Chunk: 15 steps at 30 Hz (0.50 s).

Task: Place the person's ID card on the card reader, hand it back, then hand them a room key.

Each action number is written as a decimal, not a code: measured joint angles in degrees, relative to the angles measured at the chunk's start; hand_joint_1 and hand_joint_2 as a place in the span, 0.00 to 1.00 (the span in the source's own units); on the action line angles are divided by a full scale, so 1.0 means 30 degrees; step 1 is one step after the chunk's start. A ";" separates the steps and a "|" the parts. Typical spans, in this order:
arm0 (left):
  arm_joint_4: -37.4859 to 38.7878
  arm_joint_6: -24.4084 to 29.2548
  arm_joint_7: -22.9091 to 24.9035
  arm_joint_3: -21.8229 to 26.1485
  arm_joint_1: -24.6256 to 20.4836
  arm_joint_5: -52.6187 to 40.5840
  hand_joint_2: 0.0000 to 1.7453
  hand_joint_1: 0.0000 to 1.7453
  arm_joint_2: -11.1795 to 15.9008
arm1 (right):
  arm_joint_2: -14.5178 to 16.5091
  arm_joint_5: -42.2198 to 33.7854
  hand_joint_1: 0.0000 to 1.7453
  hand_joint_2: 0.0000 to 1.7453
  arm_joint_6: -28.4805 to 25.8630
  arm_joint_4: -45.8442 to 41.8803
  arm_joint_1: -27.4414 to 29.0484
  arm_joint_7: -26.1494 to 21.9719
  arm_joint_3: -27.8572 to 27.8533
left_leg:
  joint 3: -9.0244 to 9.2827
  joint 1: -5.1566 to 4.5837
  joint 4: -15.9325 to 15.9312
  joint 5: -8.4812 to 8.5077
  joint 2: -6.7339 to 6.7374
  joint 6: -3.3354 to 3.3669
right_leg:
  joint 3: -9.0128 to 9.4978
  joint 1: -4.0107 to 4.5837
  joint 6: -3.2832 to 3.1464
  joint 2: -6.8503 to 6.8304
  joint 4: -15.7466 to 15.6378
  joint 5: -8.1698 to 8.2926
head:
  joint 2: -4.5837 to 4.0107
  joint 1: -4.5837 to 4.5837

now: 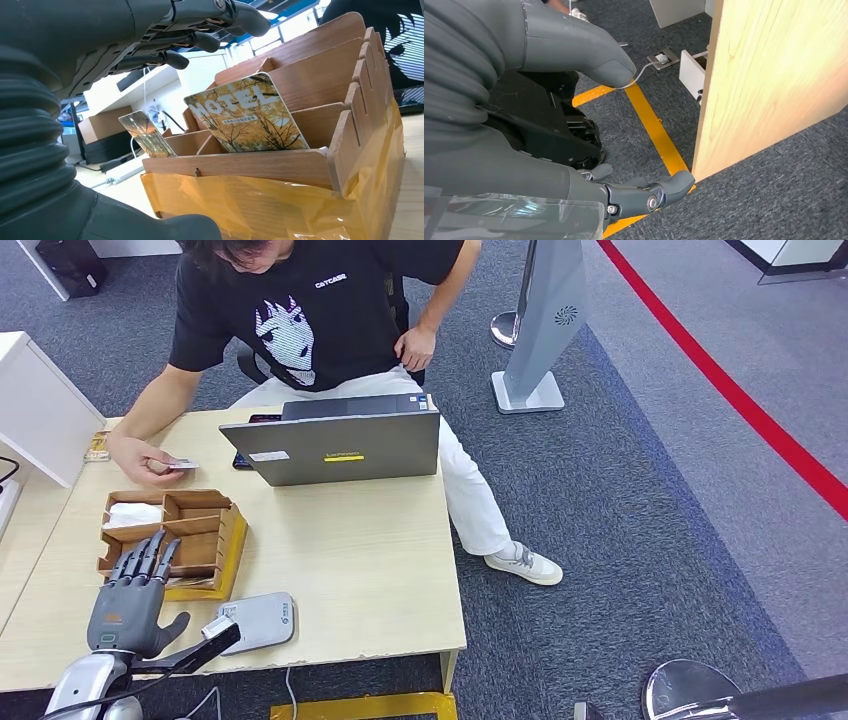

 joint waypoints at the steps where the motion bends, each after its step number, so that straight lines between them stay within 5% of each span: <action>1: 0.0000 0.0000 0.0000 0.0000 0.0000 0.0000 1.00 0.00 0.0000 | 0.0000 0.0000 0.00 1.00 0.0002 0.0000 0.0000 0.0000 -0.0002 | 0.0000 0.0000 0.0000 0.0000 0.0000 0.0000 | 0.0000 0.0000 0.0000 0.0000 0.0000 0.0000 | 0.0000 0.0000; 5: -0.0005 0.0005 0.0046 0.0000 0.0000 0.0009 1.00 0.00 0.0000 | 0.0000 0.0000 0.00 1.00 0.0004 0.0000 0.0000 -0.0004 -0.0014 | -0.0001 -0.0001 0.0000 0.0000 0.0000 0.0000 | 0.0001 0.0000 0.0000 0.0000 0.0000 0.0000 | 0.0000 0.0000; 6: -0.0009 0.0007 0.0075 0.0000 0.0000 0.0016 1.00 0.09 0.0000 | 0.0000 0.0000 0.00 1.00 0.0004 0.0000 -0.0001 -0.0004 -0.0020 | -0.0001 -0.0001 0.0000 0.0000 0.0000 0.0000 | 0.0001 0.0000 0.0000 0.0000 0.0000 0.0000 | 0.0000 0.0000; 9: -0.0015 0.0007 0.0118 0.0000 -0.0004 0.0044 1.00 0.84 0.0000 | 0.0000 0.0014 0.00 1.00 0.0004 0.0000 -0.0003 0.0000 -0.0047 | -0.0001 -0.0002 0.0000 0.0000 0.0000 0.0000 | 0.0001 0.0000 0.0000 0.0000 0.0000 0.0000 | 0.0000 0.0000; 10: -0.0015 0.0007 0.0124 0.0000 -0.0005 0.0051 1.00 1.00 0.0000 | 0.0000 0.0022 0.00 1.00 0.0004 0.0000 -0.0004 -0.0002 -0.0058 | -0.0001 -0.0002 0.0000 0.0000 0.0000 0.0000 | 0.0001 0.0000 0.0000 0.0000 0.0000 0.0000 | 0.0000 0.0000; 15: -0.0015 0.0009 0.0146 0.0000 -0.0009 0.0124 1.00 1.00 0.0000 | 0.0000 0.0029 0.00 1.00 0.0004 0.0000 -0.0012 -0.0007 -0.0087 | -0.0001 -0.0001 0.0000 0.0000 0.0000 0.0000 | 0.0001 0.0000 0.0000 0.0000 0.0000 0.0000 | 0.0000 -0.0002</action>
